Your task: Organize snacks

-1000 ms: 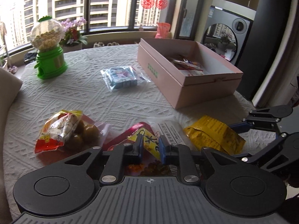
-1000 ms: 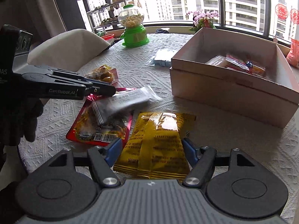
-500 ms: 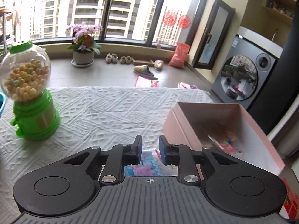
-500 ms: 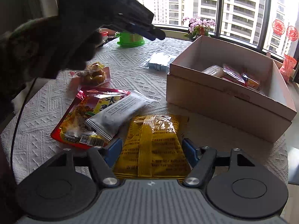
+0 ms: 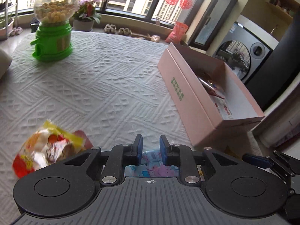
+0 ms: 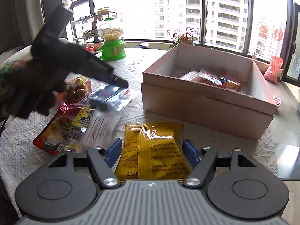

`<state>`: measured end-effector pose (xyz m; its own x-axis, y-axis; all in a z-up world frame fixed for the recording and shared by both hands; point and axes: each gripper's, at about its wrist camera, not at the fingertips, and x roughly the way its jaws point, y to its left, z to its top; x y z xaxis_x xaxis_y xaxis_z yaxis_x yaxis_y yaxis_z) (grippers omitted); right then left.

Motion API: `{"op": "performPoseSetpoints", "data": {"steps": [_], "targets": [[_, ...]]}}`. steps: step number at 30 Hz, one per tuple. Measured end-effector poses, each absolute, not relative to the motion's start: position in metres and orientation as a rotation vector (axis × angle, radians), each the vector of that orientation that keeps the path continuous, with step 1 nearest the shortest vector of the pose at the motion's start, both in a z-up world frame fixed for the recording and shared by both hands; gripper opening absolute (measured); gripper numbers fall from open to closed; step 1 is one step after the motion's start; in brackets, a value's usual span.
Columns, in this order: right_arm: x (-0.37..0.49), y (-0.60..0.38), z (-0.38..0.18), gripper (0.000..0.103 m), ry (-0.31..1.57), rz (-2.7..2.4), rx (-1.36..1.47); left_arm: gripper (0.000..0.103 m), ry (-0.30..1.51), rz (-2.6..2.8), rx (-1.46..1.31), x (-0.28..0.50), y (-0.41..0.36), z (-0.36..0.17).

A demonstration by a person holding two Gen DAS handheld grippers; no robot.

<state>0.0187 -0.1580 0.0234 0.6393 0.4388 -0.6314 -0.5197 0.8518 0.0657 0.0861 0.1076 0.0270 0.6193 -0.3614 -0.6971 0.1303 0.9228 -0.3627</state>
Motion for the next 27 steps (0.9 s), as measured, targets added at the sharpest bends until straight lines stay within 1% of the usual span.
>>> {"op": "performPoseSetpoints", "data": {"steps": [3, 7, 10, 11, 13, 15, 17, 20, 24, 27], "targets": [[0.017, -0.151, 0.035, 0.072, 0.660, 0.538, -0.128, 0.023, 0.789, -0.233, -0.297, 0.040, 0.114, 0.043], [0.011, -0.141, 0.044, 0.072, 0.641, 0.586, -0.134, 0.023, 0.780, -0.322, -0.266, -0.007, 0.100, 0.058], [0.011, -0.135, 0.041, 0.072, 0.668, 0.617, -0.130, 0.024, 0.839, -0.471, -0.228, -0.022, 0.071, 0.047], [0.012, -0.134, 0.039, 0.072, 0.676, 0.616, -0.129, 0.027, 0.847, -0.473, -0.193, -0.025, 0.061, 0.040], [0.016, -0.134, 0.037, 0.072, 0.680, 0.586, -0.115, 0.026, 0.860, -0.428, -0.078, -0.022, 0.043, 0.027], [0.018, -0.140, 0.039, 0.072, 0.685, 0.544, -0.089, 0.026, 0.845, -0.436, -0.023, -0.023, 0.037, 0.022], [0.016, -0.148, 0.043, 0.072, 0.676, 0.506, -0.085, 0.027, 0.846, -0.436, -0.033, -0.023, 0.043, 0.022], [0.008, -0.155, 0.048, 0.072, 0.655, 0.461, -0.116, 0.020, 0.821, -0.345, -0.049, -0.023, 0.065, 0.025], [0.003, -0.145, 0.051, 0.072, 0.639, 0.505, -0.118, 0.020, 0.777, -0.179, -0.022, -0.027, 0.095, 0.030], [0.006, -0.123, 0.051, 0.071, 0.649, 0.583, -0.124, 0.021, 0.777, -0.106, -0.053, -0.026, 0.118, 0.033]]}}
